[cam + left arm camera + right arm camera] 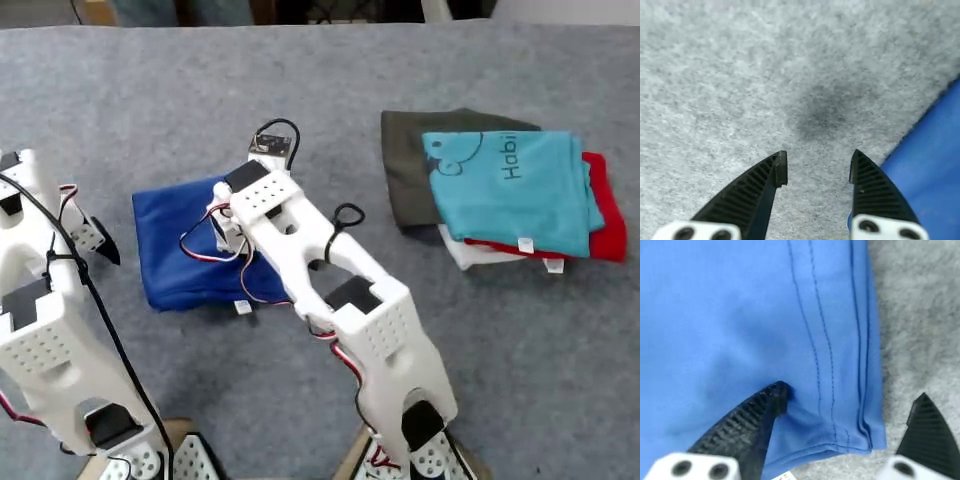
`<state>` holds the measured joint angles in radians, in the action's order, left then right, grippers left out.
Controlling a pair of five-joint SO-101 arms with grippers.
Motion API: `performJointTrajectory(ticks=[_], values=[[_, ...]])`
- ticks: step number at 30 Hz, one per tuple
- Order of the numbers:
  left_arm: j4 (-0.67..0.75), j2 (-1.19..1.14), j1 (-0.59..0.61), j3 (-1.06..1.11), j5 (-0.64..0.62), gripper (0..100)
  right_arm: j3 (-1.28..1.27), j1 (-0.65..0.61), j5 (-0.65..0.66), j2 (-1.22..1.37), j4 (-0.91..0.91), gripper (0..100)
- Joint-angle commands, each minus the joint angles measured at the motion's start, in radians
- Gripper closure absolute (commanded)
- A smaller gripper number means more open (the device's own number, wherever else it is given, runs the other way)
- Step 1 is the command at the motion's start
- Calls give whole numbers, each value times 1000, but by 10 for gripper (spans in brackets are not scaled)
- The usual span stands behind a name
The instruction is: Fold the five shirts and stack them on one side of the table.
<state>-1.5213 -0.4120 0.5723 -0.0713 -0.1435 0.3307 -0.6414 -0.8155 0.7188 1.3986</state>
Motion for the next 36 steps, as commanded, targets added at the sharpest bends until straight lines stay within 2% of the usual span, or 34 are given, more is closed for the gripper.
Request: performJointTrajectory(ticks=[1, 5, 7, 13, 16, 20, 25, 29, 36], values=[[-11, 11, 8, -47, 17, 777, -35, -17, -11, 44, 12, 642], [-11, 11, 10, -45, 38, 777, -42, -15, 9, 44, 14, 803], [-12, 11, 10, -47, 32, 776, -41, -15, 72, 44, 14, 864], [-81, 9, 7, -110, 31, 773, -39, -11, 107, 44, 46, 913], [-123, 11, 2, -188, 31, 773, -36, -11, 138, 42, 51, 988], [-189, 5, -1, -337, 31, 773, -38, -11, 155, 38, 52, 985], [-224, 3, -70, -470, 31, 772, -35, -12, 158, 36, 51, 985], [-221, 2, -131, -483, 26, 772, -31, 29, 160, 19, 52, 985], [-216, 0, -117, -481, -54, 772, 28, 110, 235, -131, 155, 985]])
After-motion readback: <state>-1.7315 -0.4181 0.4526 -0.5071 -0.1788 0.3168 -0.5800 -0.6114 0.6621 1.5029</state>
